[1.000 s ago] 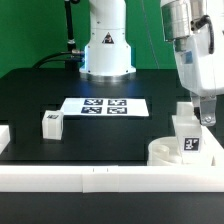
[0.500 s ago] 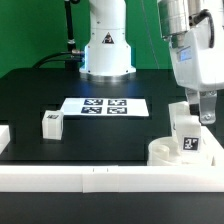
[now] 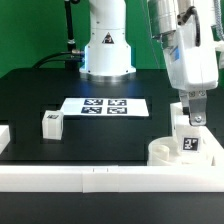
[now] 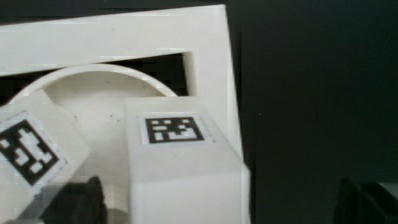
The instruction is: Assemble stool
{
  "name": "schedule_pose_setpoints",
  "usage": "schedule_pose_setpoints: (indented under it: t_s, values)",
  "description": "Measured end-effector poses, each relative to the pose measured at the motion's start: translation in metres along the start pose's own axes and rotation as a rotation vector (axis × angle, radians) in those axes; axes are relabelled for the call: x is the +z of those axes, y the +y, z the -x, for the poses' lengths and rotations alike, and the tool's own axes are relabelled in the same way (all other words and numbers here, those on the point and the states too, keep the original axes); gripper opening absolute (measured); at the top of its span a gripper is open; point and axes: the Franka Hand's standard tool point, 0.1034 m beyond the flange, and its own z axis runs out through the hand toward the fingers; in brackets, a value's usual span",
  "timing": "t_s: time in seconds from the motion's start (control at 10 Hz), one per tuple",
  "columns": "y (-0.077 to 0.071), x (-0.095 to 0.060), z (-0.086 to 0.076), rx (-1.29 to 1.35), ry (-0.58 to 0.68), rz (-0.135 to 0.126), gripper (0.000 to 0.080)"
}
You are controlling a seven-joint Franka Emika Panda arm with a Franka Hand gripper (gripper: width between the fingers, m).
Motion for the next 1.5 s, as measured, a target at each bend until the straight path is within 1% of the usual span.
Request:
schedule_pose_setpoints:
  t_s: [0.1, 0.3, 0.5, 0.7, 0.8, 0.9, 1.0, 1.1, 1.4, 1.5]
  values:
    - [0.0, 0.0, -0.001, 0.001, 0.0, 0.0, 0.0649]
    - [-0.007, -0.001, -0.014, 0.051, -0.016, -0.002, 0.0649]
    - [-0.006, 0.002, -0.017, 0.054, -0.013, 0.001, 0.0649]
    - [-0.002, 0.005, -0.019, 0.055, -0.009, 0.006, 0.0381]
    - [-0.005, 0.004, -0.016, 0.055, -0.004, -0.011, 0.0246]
    - [-0.007, 0.003, -0.011, 0.054, 0.003, -0.033, 0.0246]
    - [-0.005, 0.005, -0.005, 0.047, 0.002, -0.032, 0.0068]
    - [-0.005, 0.005, -0.007, 0.045, 0.004, -0.032, 0.0014]
    - [-0.005, 0.005, -0.007, 0.037, 0.004, -0.032, 0.0001]
    - [-0.008, 0.002, -0.006, -0.01, 0.006, -0.034, 0.0001]
